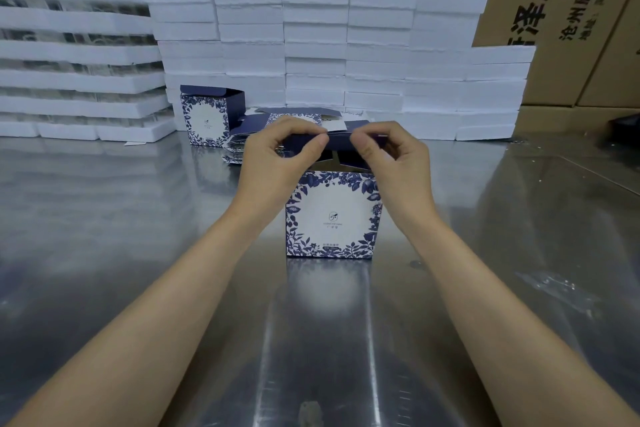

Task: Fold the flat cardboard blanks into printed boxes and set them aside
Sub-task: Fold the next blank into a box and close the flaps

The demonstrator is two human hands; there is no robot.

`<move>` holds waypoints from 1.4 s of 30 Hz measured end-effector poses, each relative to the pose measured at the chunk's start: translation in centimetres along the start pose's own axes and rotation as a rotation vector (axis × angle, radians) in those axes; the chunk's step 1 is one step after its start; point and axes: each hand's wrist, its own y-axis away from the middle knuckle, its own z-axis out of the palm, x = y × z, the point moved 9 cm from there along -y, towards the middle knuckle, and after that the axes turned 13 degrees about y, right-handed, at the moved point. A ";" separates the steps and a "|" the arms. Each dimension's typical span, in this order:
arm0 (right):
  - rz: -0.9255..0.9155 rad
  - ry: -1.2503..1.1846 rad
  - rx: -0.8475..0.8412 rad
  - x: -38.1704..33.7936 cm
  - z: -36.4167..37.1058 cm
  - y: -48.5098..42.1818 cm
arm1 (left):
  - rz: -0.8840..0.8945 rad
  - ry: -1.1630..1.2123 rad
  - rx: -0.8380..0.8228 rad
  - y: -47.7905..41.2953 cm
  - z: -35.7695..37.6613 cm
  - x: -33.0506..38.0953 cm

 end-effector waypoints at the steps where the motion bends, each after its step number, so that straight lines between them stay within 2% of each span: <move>1: -0.026 0.026 -0.008 -0.3 0.2 0.1 | 0.045 -0.049 -0.031 0.0 0.3 0.5; 5: -0.086 0.037 -0.034 -0.8 0.8 0.5 | 0.211 -0.270 -0.120 0.5 1.3 1.8; 9: -0.091 0.084 -0.048 -0.5 1.1 0.5 | 0.273 -0.397 -0.040 0.6 0.9 2.1; 11: -0.111 0.130 -0.026 -0.6 0.8 0.4 | 0.204 -0.286 0.001 0.6 0.6 1.7; 13: -0.102 0.147 0.010 -0.5 0.3 0.1 | 0.093 -0.059 0.040 0.4 0.0 1.1; 16: 0.043 -0.008 0.093 1.2 -0.8 -0.1 | -0.019 0.118 0.067 0.1 -0.9 0.3; 18: 0.110 -0.072 0.129 2.1 -1.2 0.0 | -0.029 0.103 0.064 -0.1 -1.0 0.2; 23: 0.145 -0.082 0.146 2.9 -1.2 0.1 | -0.091 0.174 0.097 0.0 -1.2 -0.2; 30: 0.117 -0.109 0.190 2.1 -1.5 0.1 | -0.216 0.305 0.107 -0.5 -1.4 -1.8; 38: 0.108 -0.187 0.236 2.0 -1.9 0.4 | -0.219 0.149 -0.029 0.0 0.6 -2.3; 40: 0.114 -0.208 0.239 2.1 -1.9 0.3 | -0.237 0.144 -0.006 0.1 0.3 -2.9; 42: 0.086 -0.118 0.256 2.0 -2.1 0.4 | -0.277 0.135 -0.002 0.3 -0.1 -3.8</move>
